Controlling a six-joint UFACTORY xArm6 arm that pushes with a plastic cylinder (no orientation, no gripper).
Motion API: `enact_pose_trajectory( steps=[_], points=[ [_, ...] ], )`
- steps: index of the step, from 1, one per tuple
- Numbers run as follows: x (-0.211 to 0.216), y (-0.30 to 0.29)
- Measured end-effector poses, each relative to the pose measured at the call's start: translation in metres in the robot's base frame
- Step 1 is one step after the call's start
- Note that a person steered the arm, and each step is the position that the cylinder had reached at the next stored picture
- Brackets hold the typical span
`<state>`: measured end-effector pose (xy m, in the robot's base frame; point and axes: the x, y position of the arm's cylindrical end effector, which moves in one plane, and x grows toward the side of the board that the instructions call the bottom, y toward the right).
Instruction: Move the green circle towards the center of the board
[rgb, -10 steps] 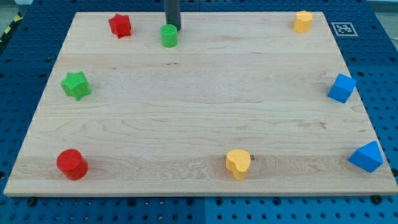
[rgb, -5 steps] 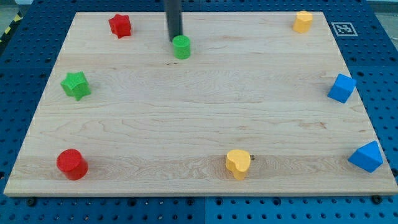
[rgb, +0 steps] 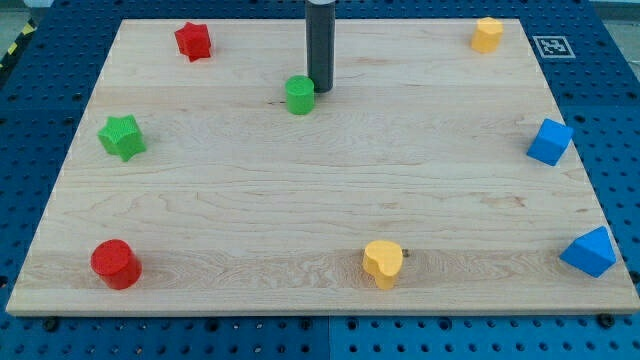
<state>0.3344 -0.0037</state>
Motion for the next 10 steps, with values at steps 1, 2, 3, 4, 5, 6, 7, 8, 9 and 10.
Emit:
enact_pose_trajectory(
  steps=[1,2,3,4,5,6,7,8,9,10],
  points=[
    [0.000,0.000],
    [0.000,0.000],
    [0.000,0.000],
    [0.000,0.000],
    [0.008,0.000],
    [0.020,0.000],
    [0.020,0.000],
    [0.009,0.000],
    [-0.021,-0.012],
    [0.009,-0.028]
  ],
)
